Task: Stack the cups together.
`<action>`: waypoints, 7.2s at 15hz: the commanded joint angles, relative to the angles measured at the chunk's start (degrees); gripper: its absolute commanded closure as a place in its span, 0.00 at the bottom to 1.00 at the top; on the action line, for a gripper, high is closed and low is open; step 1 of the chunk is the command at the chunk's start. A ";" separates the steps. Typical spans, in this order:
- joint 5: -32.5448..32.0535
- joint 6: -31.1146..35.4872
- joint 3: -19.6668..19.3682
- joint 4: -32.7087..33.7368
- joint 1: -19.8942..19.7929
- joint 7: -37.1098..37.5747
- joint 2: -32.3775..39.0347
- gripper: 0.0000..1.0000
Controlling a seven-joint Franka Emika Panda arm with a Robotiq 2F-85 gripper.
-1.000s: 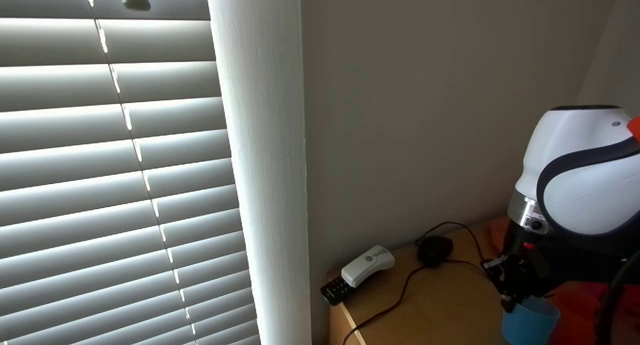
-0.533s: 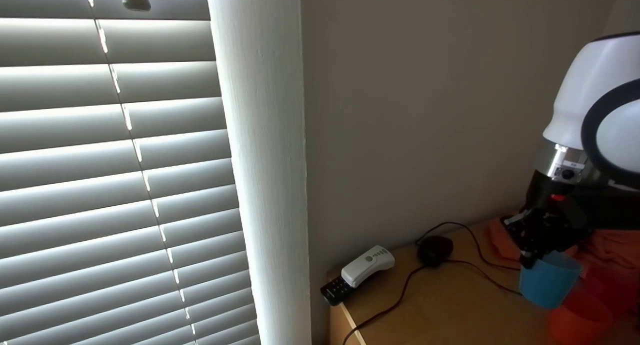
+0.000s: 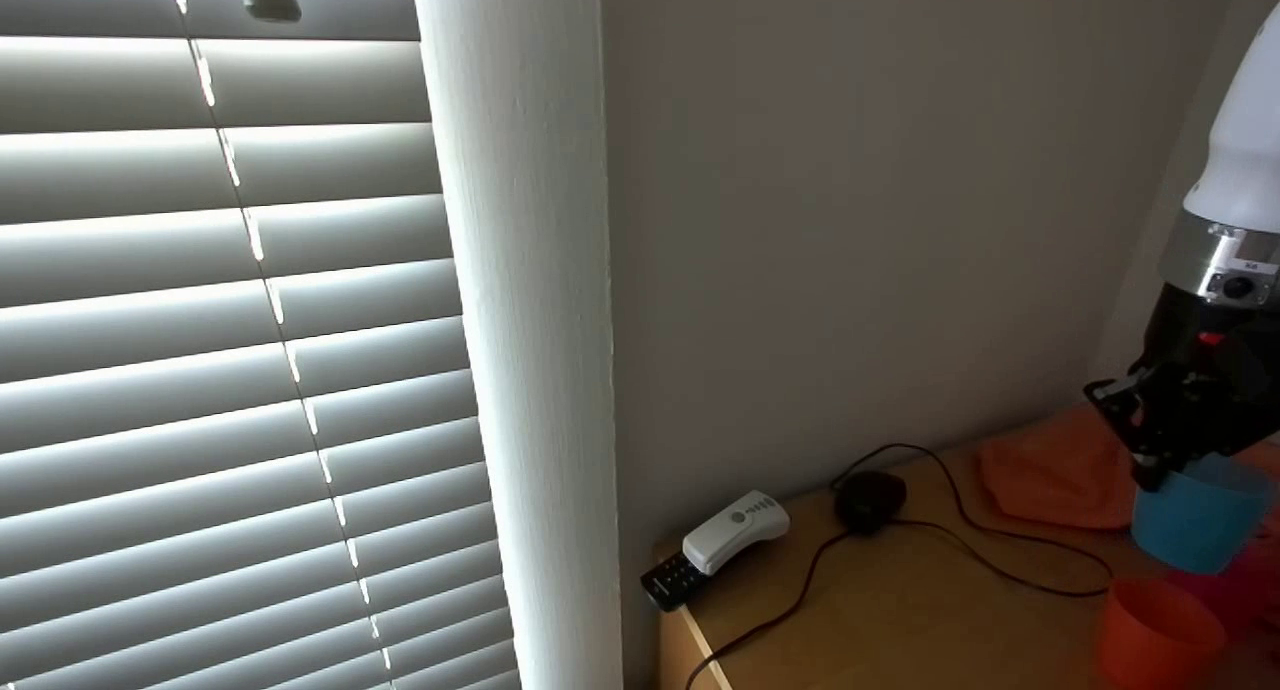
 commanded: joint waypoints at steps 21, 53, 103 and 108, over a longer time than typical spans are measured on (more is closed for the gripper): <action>-8.96 9.32 -0.82 -0.59 -0.67 10.63 11.26 0.99; -6.09 12.21 -13.11 -3.66 -6.69 25.32 14.68 0.00; -17.92 7.83 -1.35 -10.51 -3.23 36.60 -7.32 0.99; -12.72 1.56 -0.17 -9.87 -3.15 33.16 -8.19 0.99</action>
